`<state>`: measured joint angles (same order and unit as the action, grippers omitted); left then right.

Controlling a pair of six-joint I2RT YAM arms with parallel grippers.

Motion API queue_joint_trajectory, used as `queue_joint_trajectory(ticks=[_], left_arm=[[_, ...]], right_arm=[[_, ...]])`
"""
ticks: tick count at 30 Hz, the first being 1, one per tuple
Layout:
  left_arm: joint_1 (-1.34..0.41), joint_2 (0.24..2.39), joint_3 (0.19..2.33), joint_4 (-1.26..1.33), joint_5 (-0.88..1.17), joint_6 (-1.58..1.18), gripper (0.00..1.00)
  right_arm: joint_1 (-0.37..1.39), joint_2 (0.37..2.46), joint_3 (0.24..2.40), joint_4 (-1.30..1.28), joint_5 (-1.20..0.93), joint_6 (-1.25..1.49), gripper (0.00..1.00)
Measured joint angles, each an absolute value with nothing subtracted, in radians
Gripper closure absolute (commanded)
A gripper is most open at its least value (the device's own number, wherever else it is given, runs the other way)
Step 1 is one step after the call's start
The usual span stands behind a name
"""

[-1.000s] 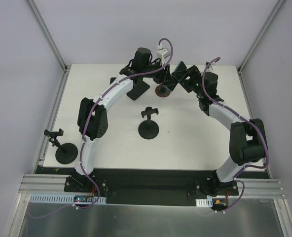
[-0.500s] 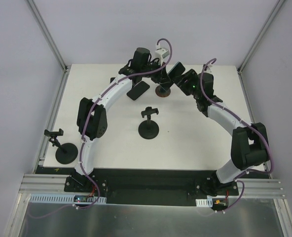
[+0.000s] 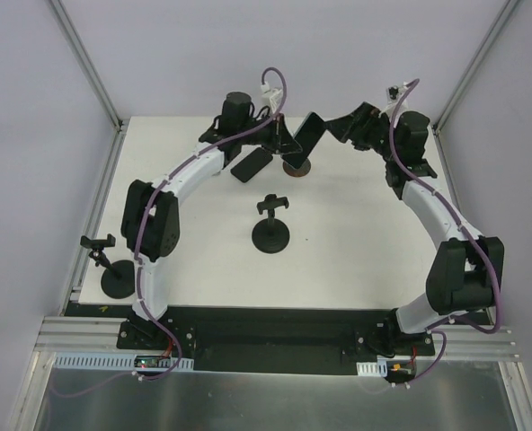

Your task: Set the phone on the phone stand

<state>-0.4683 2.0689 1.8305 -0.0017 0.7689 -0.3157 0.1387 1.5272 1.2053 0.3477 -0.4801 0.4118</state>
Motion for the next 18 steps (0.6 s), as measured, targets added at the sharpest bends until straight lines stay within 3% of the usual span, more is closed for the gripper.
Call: queue_joint_trajectory(ticks=[6,11,18], left_arm=[[-0.383,1.887,1.484,0.543,0.845,-0.664,1.0],[-0.345,1.881,1.419,0.916,0.854,-0.911,1.0],[-0.342,1.882,1.378,1.173,0.854,-1.089,1.0]], right_arm=[[0.155,1.544,1.201,0.471,-0.714,0.373,0.16],[0.18,1.62,1.218,0.64,-0.85,0.441,0.21],[0.268,1.748,1.301,0.677,-0.938,0.488,0.45]])
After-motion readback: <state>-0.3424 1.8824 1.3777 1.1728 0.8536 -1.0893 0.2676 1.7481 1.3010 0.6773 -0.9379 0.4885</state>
